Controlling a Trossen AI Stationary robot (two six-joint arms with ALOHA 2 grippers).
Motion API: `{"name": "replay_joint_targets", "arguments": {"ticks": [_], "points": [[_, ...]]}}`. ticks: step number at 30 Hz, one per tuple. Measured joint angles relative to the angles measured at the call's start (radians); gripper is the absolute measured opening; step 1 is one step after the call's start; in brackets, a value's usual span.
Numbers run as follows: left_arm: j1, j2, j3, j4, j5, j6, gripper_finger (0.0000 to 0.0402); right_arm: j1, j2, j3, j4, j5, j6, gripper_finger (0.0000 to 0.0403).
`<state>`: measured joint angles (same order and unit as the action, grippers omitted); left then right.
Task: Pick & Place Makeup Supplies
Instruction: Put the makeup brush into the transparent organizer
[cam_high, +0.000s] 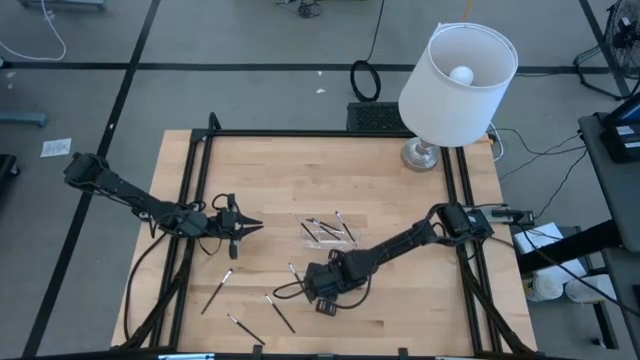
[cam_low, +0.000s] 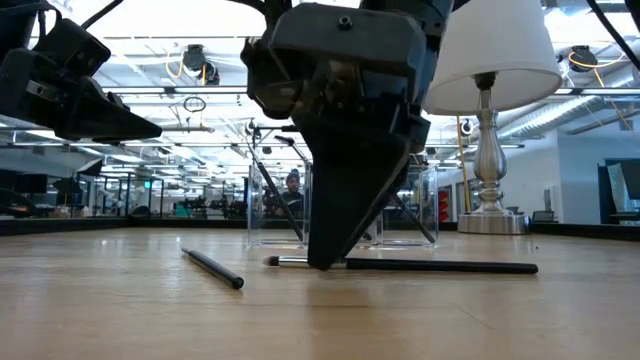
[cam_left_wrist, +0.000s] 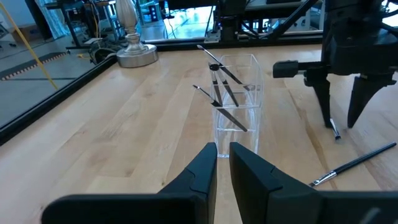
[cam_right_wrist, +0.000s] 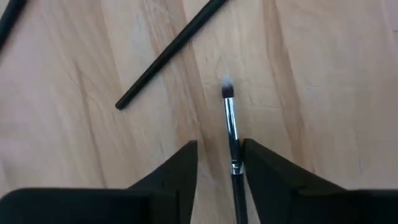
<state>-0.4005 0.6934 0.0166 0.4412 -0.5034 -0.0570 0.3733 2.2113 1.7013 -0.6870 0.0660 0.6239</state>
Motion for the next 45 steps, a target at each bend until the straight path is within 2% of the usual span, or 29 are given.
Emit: {"name": "replay_joint_targets", "arguments": {"ticks": [16,22,28,32,38,45], "points": [[0.000,0.000,0.000,0.003,0.000,0.000,0.0051,0.007,-0.030,-0.004,-0.165,-0.045,0.023,0.0116],[0.000,0.000,0.000,0.005,0.002,0.000,0.0051,0.009,-0.038,-0.054,-0.139,-0.043,0.034,0.0116],[0.000,0.000,0.000,0.005,0.003,0.000,0.0051,0.009,-0.041,-0.173,-0.052,-0.067,0.061,0.0115],[0.000,0.000,0.000,0.005,0.003,0.000,0.0051,0.010,-0.042,-0.235,-0.013,-0.065,0.125,0.0091],[0.000,0.000,0.000,0.005,0.003,0.000,0.0051,0.020,-0.045,-0.275,0.026,-0.075,0.146,0.0013],[0.000,0.000,0.000,0.005,0.005,0.000,0.0051,0.021,-0.051,-0.268,0.025,-0.060,0.191,0.0005]]}}
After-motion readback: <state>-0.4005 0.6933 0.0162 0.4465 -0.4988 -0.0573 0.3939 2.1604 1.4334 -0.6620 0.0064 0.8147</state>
